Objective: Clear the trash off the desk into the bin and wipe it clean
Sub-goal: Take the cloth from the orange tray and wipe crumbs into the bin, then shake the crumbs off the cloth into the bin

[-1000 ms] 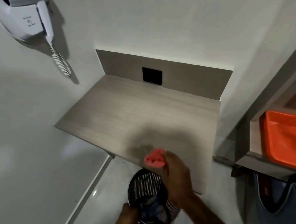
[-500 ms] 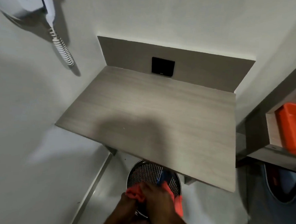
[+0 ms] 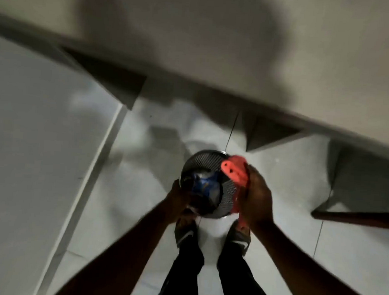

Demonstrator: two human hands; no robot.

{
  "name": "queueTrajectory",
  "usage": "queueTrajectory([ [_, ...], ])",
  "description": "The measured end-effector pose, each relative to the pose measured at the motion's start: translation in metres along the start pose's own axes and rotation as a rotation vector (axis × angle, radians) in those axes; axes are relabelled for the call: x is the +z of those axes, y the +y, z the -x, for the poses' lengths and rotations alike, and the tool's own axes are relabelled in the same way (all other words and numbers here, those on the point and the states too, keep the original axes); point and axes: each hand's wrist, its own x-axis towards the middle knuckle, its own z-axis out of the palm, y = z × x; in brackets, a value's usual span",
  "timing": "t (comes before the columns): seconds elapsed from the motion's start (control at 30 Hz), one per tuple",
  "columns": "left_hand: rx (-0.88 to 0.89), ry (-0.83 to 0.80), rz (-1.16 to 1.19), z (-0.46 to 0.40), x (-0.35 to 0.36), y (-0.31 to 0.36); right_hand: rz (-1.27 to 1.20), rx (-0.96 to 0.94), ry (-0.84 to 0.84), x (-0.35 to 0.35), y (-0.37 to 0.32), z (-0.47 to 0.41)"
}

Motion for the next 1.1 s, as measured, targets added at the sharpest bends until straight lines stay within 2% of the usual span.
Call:
queueTrajectory([
  [0.13, -0.01, -0.06, -0.049, -0.061, 0.025, -0.026, 0.103, 0.09, -0.072, 0.025, 0.054, -0.02],
  [0.3, -0.061, -0.086, -0.036, -0.097, 0.055, -0.045, 0.146, 0.03, -0.179, 0.047, 0.083, -0.025],
  [0.4, -0.104, -0.098, -0.146, -0.101, 0.059, -0.053, 0.117, 0.023, -0.232, 0.054, 0.089, -0.025],
  [0.5, -0.099, 0.101, -0.234, -0.074, 0.059, -0.035, 0.095, 0.003, -0.194, 0.041, 0.065, -0.007],
  [0.57, -0.007, 0.202, -0.209, -0.034, 0.061, -0.004, 0.049, -0.003, -0.135, 0.019, 0.038, 0.012],
  [0.63, 0.059, 0.12, -0.153, 0.022, 0.065, 0.036, 0.059, -0.083, -0.095, -0.012, 0.001, 0.038],
  [0.7, 0.177, -0.01, -0.193, 0.098, 0.068, 0.079, 0.051, -0.125, 0.012, -0.052, -0.039, 0.067],
  [0.8, 0.546, -0.075, -0.463, 0.209, 0.084, 0.137, -0.096, -0.157, 0.157, -0.115, -0.093, 0.099],
  [0.87, 0.719, -0.119, -0.675, 0.281, 0.106, 0.172, -0.224, -0.143, 0.149, -0.164, -0.126, 0.116],
  [0.97, 0.977, -0.25, -0.976, 0.366, 0.145, 0.222, -0.204, -0.259, 0.289, -0.227, -0.158, 0.134],
  [1.03, 1.076, -0.398, -1.093, 0.409, 0.174, 0.256, -0.183, -0.26, 0.462, -0.266, -0.163, 0.133],
  [1.1, 1.098, -0.561, -1.154, 0.444, 0.207, 0.289, -0.348, -0.172, 0.594, -0.307, -0.158, 0.117],
])
